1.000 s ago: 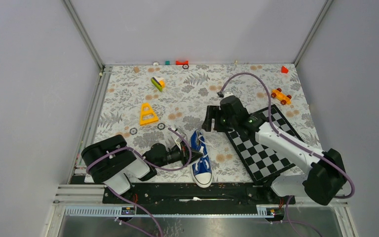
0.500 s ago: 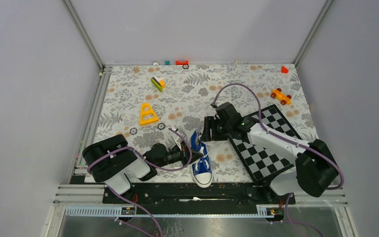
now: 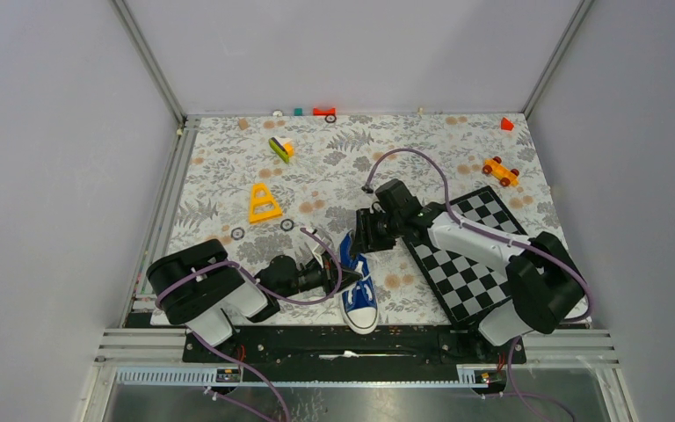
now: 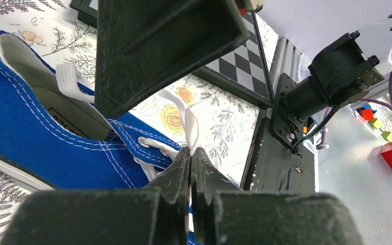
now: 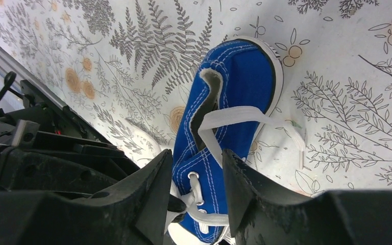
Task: Tie the shoes
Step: Pick up the shoelace at the center of the board.
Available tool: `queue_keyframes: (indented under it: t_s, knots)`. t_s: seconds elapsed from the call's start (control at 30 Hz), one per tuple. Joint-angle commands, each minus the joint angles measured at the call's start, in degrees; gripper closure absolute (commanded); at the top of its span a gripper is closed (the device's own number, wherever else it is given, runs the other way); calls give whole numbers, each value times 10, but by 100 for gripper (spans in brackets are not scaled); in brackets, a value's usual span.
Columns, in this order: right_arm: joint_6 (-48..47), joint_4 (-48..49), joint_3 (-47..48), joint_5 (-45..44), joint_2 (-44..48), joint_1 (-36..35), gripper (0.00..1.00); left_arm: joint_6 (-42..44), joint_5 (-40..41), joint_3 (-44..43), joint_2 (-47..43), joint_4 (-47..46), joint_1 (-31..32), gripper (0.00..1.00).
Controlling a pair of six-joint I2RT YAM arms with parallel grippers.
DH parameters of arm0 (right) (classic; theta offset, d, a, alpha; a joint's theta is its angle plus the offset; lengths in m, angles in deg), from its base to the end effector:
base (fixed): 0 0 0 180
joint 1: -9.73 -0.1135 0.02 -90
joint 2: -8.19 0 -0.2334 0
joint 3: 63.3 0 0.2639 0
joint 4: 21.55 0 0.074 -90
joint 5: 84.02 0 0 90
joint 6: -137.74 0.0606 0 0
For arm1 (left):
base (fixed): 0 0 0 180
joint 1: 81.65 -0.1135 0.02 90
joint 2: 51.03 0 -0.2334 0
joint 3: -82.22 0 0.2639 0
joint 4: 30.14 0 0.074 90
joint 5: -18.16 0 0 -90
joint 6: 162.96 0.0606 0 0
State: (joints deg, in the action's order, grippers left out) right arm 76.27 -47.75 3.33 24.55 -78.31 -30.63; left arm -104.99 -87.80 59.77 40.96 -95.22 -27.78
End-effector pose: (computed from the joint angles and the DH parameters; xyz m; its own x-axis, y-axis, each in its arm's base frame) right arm 0.2505 0.2382 0.1621 -0.8557 -0.1331 -0.5000 -0.4251 0.7317 0.5329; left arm 0.1353 -0.2135 0.0892 -0.5364 -0.1300 -0.8339 0.7710 0.3262 -0.5469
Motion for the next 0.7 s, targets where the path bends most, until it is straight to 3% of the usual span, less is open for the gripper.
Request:
queue_keyframes:
  t_s: [0.0, 0.1, 0.2, 0.3, 0.37, 0.67]
  knots:
    - [-24, -8, 25, 6, -16, -6, 54, -6, -1, -4, -2, -50, 4, 100]
    - [-31, -16, 31, -2, -30, -8, 59, -6, -2, -4, -2, -50, 4, 100]
    - [-29, -12, 30, -9, -26, -8, 79, -6, -1, -2, -2, -50, 4, 100]
    - [-30, -15, 33, -14, -17, -8, 84, -5, -1, -2, -3, -50, 4, 100]
    - [-30, -22, 36, -15, -9, -8, 99, -5, -2, -3, -3, -50, 4, 100]
    - [-11, -9, 23, 0, 48, -9, 100, -5, -2, -3, -2, -50, 4, 100]
